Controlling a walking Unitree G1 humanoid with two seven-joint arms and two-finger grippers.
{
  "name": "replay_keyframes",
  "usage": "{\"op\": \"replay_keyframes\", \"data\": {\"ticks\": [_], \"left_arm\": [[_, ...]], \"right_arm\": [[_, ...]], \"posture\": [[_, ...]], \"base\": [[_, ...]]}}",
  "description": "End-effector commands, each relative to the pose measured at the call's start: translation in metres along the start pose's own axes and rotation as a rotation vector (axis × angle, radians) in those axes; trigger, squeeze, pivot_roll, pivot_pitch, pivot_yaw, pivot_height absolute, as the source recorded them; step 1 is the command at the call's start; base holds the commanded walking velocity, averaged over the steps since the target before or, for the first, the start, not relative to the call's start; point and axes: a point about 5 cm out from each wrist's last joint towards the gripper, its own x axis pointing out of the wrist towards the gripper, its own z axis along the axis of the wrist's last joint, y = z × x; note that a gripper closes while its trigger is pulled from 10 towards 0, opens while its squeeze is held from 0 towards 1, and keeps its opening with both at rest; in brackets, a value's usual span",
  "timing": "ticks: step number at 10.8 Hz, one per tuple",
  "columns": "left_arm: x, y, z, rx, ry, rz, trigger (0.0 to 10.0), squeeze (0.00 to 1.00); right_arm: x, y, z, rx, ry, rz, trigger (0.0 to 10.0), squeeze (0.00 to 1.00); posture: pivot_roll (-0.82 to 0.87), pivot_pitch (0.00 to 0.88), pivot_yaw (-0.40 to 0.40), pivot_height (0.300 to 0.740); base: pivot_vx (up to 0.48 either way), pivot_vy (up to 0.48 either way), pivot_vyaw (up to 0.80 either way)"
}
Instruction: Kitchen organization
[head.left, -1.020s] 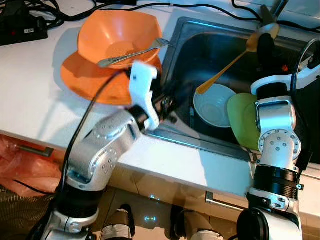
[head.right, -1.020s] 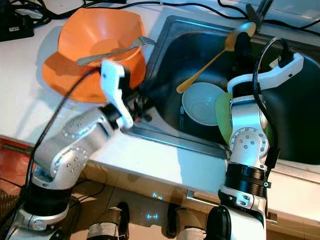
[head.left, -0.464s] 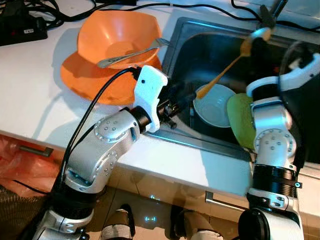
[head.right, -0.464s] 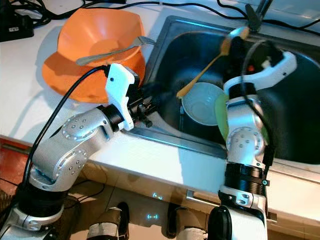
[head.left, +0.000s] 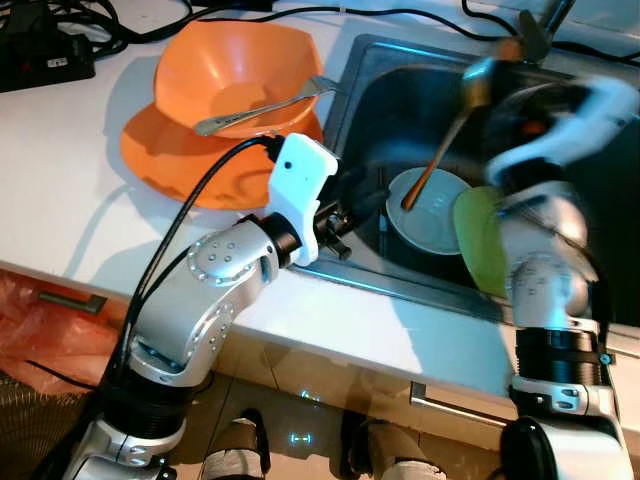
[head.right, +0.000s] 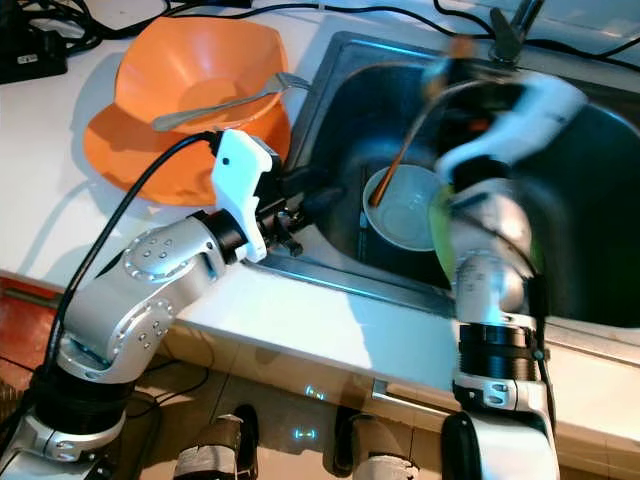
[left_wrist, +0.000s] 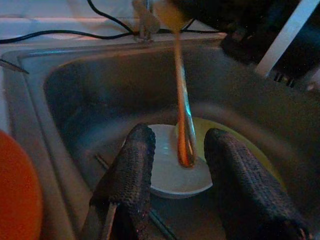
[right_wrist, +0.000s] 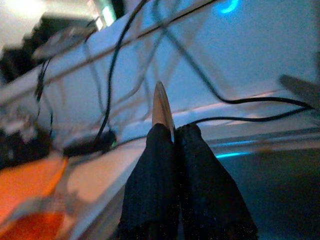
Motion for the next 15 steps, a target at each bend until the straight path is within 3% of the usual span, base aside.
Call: {"op": "replay_keyframes", "data": {"ticks": [1, 5, 12, 15], "left_arm": [[0.001, -0.006, 0.001, 0.011, 0.002, -0.028, 10.0, 0.00], [0.000, -0.007, -0.002, 0.016, 0.016, -0.038, 10.0, 0.00], [-0.003, -0.013, -0.006, 0.013, 0.046, -0.083, 10.0, 0.00], [-0.003, -0.013, -0.006, 0.011, 0.050, -0.090, 10.0, 0.00]], "right_arm": [[-0.003, -0.005, -0.005, -0.047, 0.016, 0.000, 10.0, 0.00], [-0.001, -0.021, -0.023, -0.227, 0.173, 0.002, 10.0, 0.00], [-0.003, -0.015, -0.043, -0.246, 0.260, 0.064, 10.0, 0.00], [-0.013, -0.015, -0.064, -0.317, 0.375, 0.094, 10.0, 0.00]], "posture": [[0.13, 0.241, -0.044, 0.740], [0.14, 0.227, -0.042, 0.740], [0.14, 0.244, -0.041, 0.740], [0.14, 0.247, -0.040, 0.740]], "base": [[0.000, 0.000, 0.00], [0.000, 0.000, 0.00], [0.000, 0.000, 0.00], [0.000, 0.000, 0.00]]}}
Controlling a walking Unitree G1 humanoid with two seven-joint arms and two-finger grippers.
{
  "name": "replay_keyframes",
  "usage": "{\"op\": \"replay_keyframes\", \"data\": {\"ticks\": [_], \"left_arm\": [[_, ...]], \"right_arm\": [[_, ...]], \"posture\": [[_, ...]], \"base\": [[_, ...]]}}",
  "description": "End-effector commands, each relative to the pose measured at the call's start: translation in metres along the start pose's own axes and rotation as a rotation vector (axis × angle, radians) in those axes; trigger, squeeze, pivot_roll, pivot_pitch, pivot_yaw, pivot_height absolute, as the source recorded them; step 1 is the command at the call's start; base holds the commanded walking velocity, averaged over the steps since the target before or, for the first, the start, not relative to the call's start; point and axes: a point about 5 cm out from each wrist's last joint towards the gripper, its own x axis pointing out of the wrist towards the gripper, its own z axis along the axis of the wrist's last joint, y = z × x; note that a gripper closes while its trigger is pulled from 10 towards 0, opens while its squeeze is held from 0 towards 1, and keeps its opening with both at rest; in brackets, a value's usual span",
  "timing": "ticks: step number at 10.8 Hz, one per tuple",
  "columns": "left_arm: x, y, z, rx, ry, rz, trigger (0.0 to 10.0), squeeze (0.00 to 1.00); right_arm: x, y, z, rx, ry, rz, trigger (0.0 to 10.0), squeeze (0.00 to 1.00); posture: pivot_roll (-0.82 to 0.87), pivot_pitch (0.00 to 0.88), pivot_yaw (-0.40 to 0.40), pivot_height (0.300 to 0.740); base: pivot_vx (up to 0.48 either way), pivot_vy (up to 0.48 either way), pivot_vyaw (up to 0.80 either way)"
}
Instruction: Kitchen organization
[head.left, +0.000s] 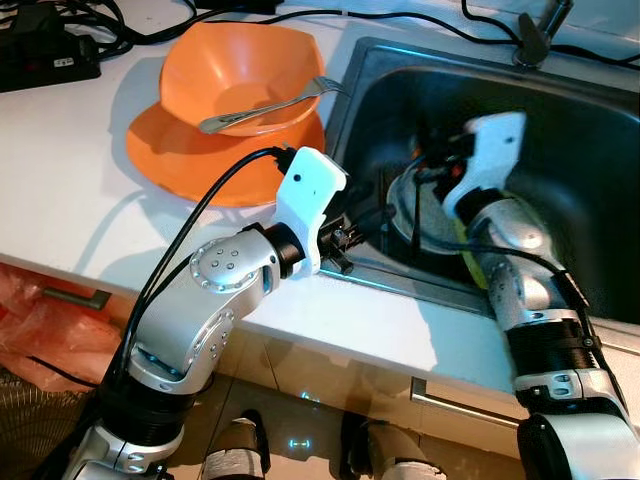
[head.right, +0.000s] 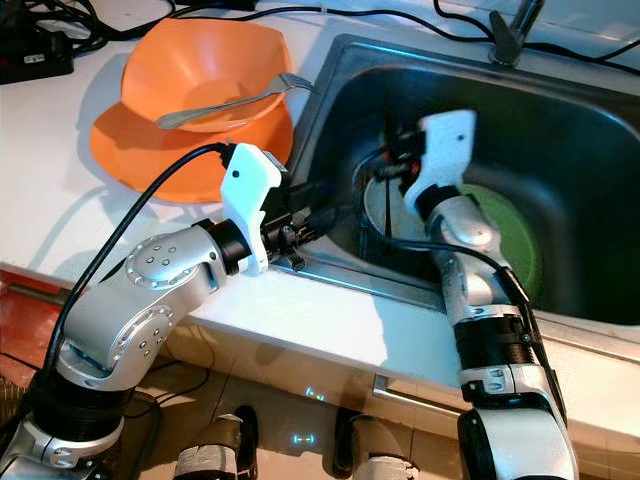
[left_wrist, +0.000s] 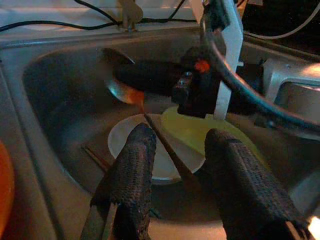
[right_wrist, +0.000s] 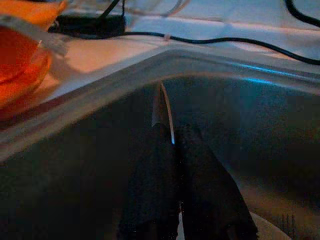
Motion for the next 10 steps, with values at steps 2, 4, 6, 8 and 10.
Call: {"op": "replay_keyframes", "data": {"ticks": [2, 4, 6, 8, 10], "left_arm": [[0.000, -0.006, 0.000, 0.004, 0.006, -0.029, 10.0, 0.00], [-0.001, -0.006, 0.000, 0.001, 0.009, -0.028, 10.0, 0.00], [-0.002, -0.007, -0.001, 0.000, 0.021, -0.030, 10.0, 0.00], [-0.002, -0.007, -0.002, 0.001, 0.031, -0.029, 10.0, 0.00], [-0.002, -0.007, -0.003, 0.001, 0.038, -0.032, 10.0, 0.00]], "right_arm": [[-0.005, 0.002, -0.013, 0.013, 0.044, 0.007, 10.0, 0.00], [-0.004, 0.001, -0.014, 0.012, 0.049, 0.006, 10.0, 0.00], [-0.008, 0.005, -0.027, 0.004, 0.102, 0.011, 10.0, 0.00], [-0.008, 0.005, -0.027, 0.004, 0.103, 0.006, 10.0, 0.00], [-0.008, 0.005, -0.027, 0.005, 0.101, 0.009, 10.0, 0.26]], "posture": [[0.15, 0.247, -0.040, 0.740], [0.15, 0.249, -0.040, 0.740], [0.15, 0.257, -0.041, 0.740], [0.15, 0.260, -0.040, 0.740], [0.15, 0.260, -0.039, 0.740]], "base": [[0.000, 0.000, 0.00], [0.000, 0.000, 0.00], [0.000, 0.000, 0.00], [0.000, 0.000, 0.00], [0.000, 0.000, 0.00]]}}
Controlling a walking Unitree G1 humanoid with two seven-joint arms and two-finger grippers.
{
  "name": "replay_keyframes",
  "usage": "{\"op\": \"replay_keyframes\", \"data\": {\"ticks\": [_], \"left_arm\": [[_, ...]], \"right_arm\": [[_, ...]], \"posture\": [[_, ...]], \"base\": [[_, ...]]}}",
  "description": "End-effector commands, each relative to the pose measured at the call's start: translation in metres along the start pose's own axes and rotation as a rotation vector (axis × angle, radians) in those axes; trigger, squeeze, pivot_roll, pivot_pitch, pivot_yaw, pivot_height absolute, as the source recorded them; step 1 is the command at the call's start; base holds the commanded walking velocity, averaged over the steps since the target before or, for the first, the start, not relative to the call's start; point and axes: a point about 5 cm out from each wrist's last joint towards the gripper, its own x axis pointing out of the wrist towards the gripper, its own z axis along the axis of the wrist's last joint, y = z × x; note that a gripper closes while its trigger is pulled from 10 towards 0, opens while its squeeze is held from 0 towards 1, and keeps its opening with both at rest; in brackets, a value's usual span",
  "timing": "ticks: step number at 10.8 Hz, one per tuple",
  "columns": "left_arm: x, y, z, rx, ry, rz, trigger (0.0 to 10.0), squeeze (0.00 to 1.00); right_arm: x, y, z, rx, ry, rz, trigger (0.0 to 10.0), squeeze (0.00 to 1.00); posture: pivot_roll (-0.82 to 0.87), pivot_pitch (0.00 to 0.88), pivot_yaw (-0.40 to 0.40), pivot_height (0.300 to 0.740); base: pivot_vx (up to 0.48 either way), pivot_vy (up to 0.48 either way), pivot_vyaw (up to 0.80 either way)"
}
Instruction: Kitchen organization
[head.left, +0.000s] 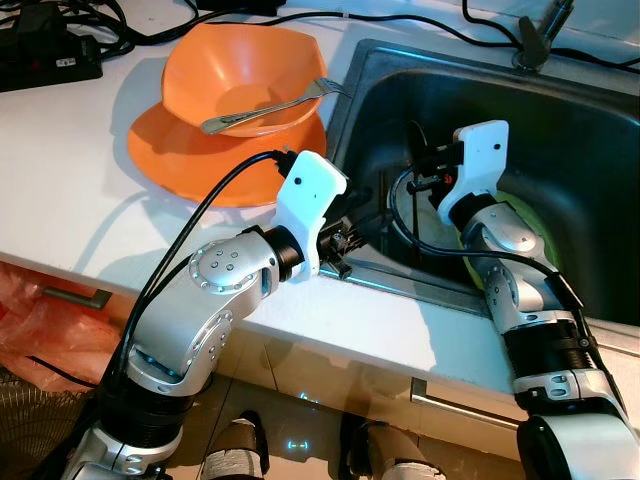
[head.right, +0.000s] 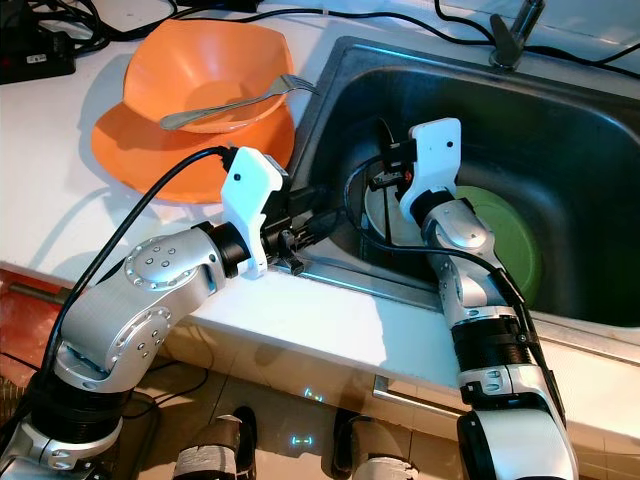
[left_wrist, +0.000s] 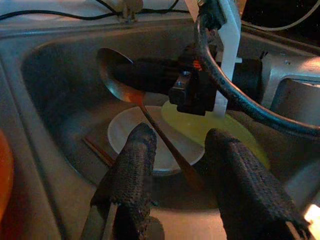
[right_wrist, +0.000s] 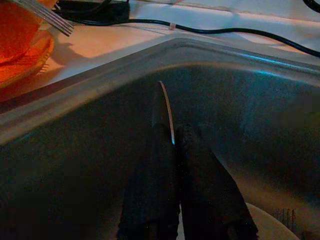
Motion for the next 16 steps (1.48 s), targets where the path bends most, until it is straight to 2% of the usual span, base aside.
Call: {"op": "replay_keyframes", "data": {"ticks": [1, 2, 3, 4, 5, 6, 8, 9, 11, 12, 13, 15, 16], "left_arm": [[-0.001, -0.007, 0.000, 0.006, 0.004, -0.033, 10.0, 0.00], [-0.001, -0.007, -0.001, 0.005, 0.006, -0.034, 10.0, 0.00], [-0.001, -0.007, -0.001, 0.004, 0.009, -0.034, 10.0, 0.00], [-0.001, -0.007, -0.002, 0.004, 0.011, -0.035, 10.0, 0.00], [-0.001, -0.007, -0.002, 0.003, 0.010, -0.038, 10.0, 0.00], [-0.001, -0.007, -0.002, 0.003, 0.009, -0.037, 10.0, 0.00], [0.000, -0.006, 0.000, 0.012, -0.009, -0.023, 10.0, 0.00], [0.001, -0.001, 0.005, 0.023, -0.041, 0.020, 10.0, 0.00], [0.001, 0.007, 0.019, 0.008, -0.124, 0.076, 10.0, 0.00], [0.000, 0.011, 0.025, 0.004, -0.167, 0.106, 10.0, 0.00], [-0.005, 0.024, 0.039, -0.020, -0.279, 0.208, 10.0, 0.00], [-0.015, 0.037, 0.047, -0.058, -0.394, 0.346, 10.0, 0.00], [-0.022, 0.047, 0.053, -0.088, -0.436, 0.404, 10.0, 0.00]], "right_arm": [[-0.007, 0.004, -0.021, 0.023, 0.067, 0.005, 10.0, 0.84], [-0.007, 0.005, -0.021, 0.023, 0.066, 0.009, 10.0, 0.98], [-0.007, 0.004, -0.022, 0.020, 0.071, 0.005, 10.0, 0.94], [-0.007, 0.004, -0.022, 0.020, 0.072, 0.004, 10.0, 0.85], [-0.007, 0.004, -0.021, 0.019, 0.069, 0.005, 10.0, 0.51], [-0.007, 0.004, -0.021, 0.015, 0.066, 0.003, 10.0, 0.00], [-0.007, 0.004, -0.013, 0.023, 0.017, -0.013, 10.0, 0.00], [-0.006, 0.002, 0.001, 0.034, -0.053, -0.030, 10.0, 0.00], [-0.005, -0.006, 0.049, 0.169, -0.302, -0.081, 10.0, 0.00], [-0.007, -0.009, 0.062, 0.231, -0.371, -0.102, 10.0, 0.00], [-0.011, -0.008, 0.074, 0.319, -0.454, -0.090, 10.0, 0.00], [-0.014, -0.005, 0.074, 0.409, -0.481, -0.077, 10.0, 0.00], [-0.015, -0.002, 0.068, 0.414, -0.460, -0.073, 10.0, 0.00]], "posture": [[0.15, 0.261, -0.039, 0.740], [0.15, 0.261, -0.039, 0.740], [0.15, 0.260, -0.039, 0.740], [0.15, 0.258, -0.038, 0.740], [0.15, 0.258, -0.038, 0.740], [0.15, 0.251, -0.036, 0.740], [0.14, 0.247, -0.034, 0.740], [0.15, 0.248, -0.035, 0.740], [0.14, 0.250, -0.037, 0.740], [0.14, 0.250, -0.038, 0.740], [0.14, 0.254, -0.040, 0.740], [0.14, 0.256, -0.042, 0.740], [0.14, 0.258, -0.043, 0.740]], "base": [[0.000, 0.000, 0.00], [0.000, 0.000, 0.00], [0.000, 0.000, 0.00], [0.000, 0.000, 0.00], [0.000, 0.000, 0.00], [0.000, 0.000, 0.00], [0.000, 0.000, 0.00], [0.000, 0.000, 0.00], [0.000, 0.000, 0.00], [0.000, 0.000, 0.00], [0.000, 0.000, 0.00], [0.000, 0.000, 0.00], [0.000, 0.000, 0.00]]}}
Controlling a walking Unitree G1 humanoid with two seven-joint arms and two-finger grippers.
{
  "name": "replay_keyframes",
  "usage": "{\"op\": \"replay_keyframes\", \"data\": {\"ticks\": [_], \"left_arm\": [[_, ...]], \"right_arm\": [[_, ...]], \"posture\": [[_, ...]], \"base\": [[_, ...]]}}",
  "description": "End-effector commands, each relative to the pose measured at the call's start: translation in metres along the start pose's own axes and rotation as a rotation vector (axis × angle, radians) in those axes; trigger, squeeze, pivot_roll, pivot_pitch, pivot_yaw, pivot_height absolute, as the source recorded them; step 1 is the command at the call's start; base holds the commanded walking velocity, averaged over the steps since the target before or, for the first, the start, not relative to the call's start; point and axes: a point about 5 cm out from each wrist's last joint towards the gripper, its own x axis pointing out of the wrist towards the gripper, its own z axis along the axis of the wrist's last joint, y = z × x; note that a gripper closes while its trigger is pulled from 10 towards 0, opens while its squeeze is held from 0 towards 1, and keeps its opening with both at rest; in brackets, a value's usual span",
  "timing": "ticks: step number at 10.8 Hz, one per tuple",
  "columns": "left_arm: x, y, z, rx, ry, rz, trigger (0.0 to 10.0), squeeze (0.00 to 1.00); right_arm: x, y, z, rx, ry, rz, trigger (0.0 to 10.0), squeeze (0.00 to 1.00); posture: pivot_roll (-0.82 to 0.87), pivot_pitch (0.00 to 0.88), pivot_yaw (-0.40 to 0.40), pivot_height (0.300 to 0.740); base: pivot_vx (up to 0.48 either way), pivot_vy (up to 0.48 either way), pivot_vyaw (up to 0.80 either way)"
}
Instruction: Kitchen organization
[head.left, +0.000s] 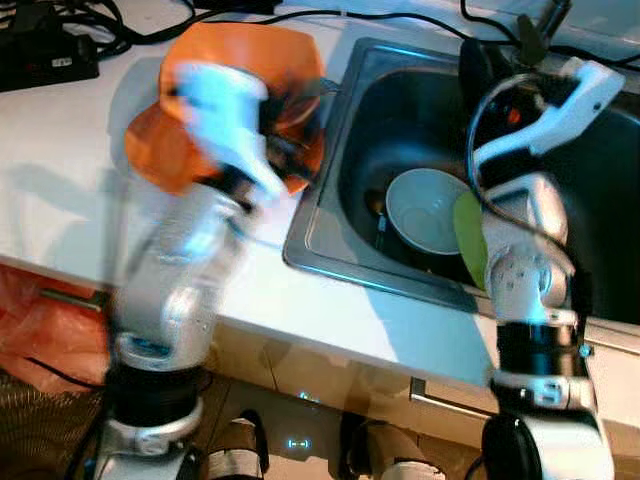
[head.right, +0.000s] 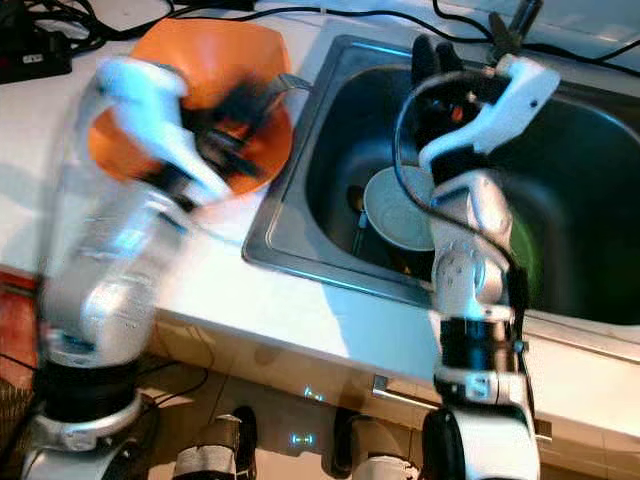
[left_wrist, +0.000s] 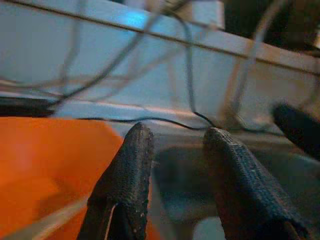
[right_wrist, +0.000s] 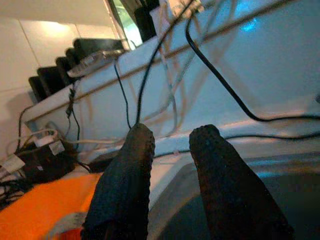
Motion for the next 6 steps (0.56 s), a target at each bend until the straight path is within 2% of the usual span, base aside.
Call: {"op": "replay_keyframes", "data": {"ticks": [1, 2, 3, 4, 5, 6], "left_arm": [[0.001, 0.008, 0.011, -0.018, -0.050, 0.047, 10.0, 0.00], [-0.004, 0.019, 0.016, -0.003, -0.057, 0.083, 10.0, 0.00], [-0.009, 0.024, 0.021, -0.034, -0.084, 0.117, 10.0, 0.00], [-0.014, 0.025, 0.023, -0.100, -0.116, 0.126, 10.0, 0.00], [-0.026, 0.033, 0.024, -0.174, -0.124, 0.140, 10.0, 0.00], [-0.035, 0.041, 0.024, -0.186, -0.118, 0.147, 10.0, 0.60]], "right_arm": [[-0.005, -0.001, -0.002, 0.032, 0.006, -0.016, 10.0, 0.00], [-0.007, -0.002, -0.007, 0.039, 0.024, -0.025, 10.0, 0.00], [-0.008, -0.002, -0.010, 0.045, 0.037, -0.028, 10.0, 0.00], [-0.009, -0.001, -0.011, 0.045, 0.044, -0.028, 10.0, 0.00], [-0.010, -0.002, -0.013, 0.048, 0.053, -0.030, 10.0, 0.00], [-0.011, -0.002, -0.015, 0.054, 0.060, -0.032, 10.0, 0.00]], "posture": [[0.15, 0.262, -0.045, 0.740], [0.15, 0.263, -0.046, 0.740], [0.15, 0.264, -0.046, 0.740], [0.15, 0.265, -0.047, 0.740], [0.15, 0.266, -0.049, 0.740], [0.16, 0.268, -0.051, 0.740]], "base": [[0.000, 0.000, 0.00], [0.000, 0.000, 0.00], [0.000, 0.000, 0.00], [0.000, 0.000, 0.00], [0.000, 0.000, 0.00], [0.000, 0.000, 0.00]]}}
